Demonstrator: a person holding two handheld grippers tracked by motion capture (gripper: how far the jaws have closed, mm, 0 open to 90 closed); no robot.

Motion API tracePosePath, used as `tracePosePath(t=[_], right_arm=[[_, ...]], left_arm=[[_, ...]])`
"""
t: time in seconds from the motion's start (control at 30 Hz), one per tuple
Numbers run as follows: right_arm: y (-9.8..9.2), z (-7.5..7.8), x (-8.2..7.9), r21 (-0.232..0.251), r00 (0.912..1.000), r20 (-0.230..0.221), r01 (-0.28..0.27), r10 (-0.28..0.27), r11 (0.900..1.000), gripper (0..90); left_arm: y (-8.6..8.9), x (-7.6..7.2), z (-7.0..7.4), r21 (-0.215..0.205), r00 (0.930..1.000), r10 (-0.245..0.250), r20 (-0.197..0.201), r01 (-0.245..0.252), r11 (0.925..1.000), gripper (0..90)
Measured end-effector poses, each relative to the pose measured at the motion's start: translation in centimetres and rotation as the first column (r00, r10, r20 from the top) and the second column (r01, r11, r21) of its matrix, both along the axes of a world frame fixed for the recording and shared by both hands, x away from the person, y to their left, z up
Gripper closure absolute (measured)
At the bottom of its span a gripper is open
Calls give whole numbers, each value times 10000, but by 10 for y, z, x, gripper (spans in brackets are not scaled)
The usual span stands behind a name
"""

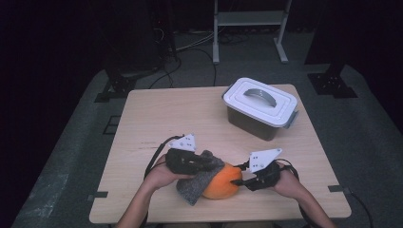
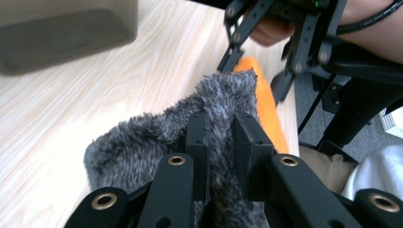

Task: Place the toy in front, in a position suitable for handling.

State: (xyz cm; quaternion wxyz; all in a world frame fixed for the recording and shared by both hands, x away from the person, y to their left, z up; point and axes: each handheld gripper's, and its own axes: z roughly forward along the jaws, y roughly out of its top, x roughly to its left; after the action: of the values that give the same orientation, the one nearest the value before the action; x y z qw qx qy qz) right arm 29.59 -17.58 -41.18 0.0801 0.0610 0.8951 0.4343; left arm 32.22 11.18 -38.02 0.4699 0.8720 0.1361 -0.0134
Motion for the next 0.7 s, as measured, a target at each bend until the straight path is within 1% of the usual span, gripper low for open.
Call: tracePosePath(t=[0.03,0.07,0.13,0.23,0.37,0.47,0.53,0.63,0.67,0.7], right_arm=[[-2,0,2,19,10000,-46,-10,10,10000,545],[-3,-1,3,57,9999,-131,6,-5,10000,541],[-3,-2,5,121,9995,-324,9,-5,9999,525],[-3,-1,5,-1,9987,-497,83,-83,10000,486],[-4,-3,4,71,9978,-660,68,-63,10000,481],[-3,-3,3,17,9984,-558,31,-30,10000,495],[-2,-3,2,-2,9992,-394,-27,27,10000,510],[0,-2,0,-25,9996,-203,-180,180,9998,523],[1,-2,-2,-33,9997,-186,-174,173,9998,526],[2,-2,-2,-98,9996,-53,-279,279,9996,530]], left_arm=[[2,0,-2,-66,10000,-27,-74,27,10000,772],[2,0,-5,-221,9998,-29,-194,24,9998,772],[0,0,-7,-192,9998,-71,-200,67,9998,772],[0,-1,-8,-212,9995,-147,-262,141,9997,773],[-2,-2,-7,-144,9990,-289,-339,284,9995,772],[-3,-3,-5,-76,9991,-308,-287,305,9995,772],[-6,-4,-1,13,9992,-342,-186,343,9994,772],[-13,-5,5,43,9981,-606,-77,607,9981,771],[-16,-5,7,121,9976,-699,3,699,9975,771],[-19,-6,8,123,9968,-798,43,797,9967,770]])
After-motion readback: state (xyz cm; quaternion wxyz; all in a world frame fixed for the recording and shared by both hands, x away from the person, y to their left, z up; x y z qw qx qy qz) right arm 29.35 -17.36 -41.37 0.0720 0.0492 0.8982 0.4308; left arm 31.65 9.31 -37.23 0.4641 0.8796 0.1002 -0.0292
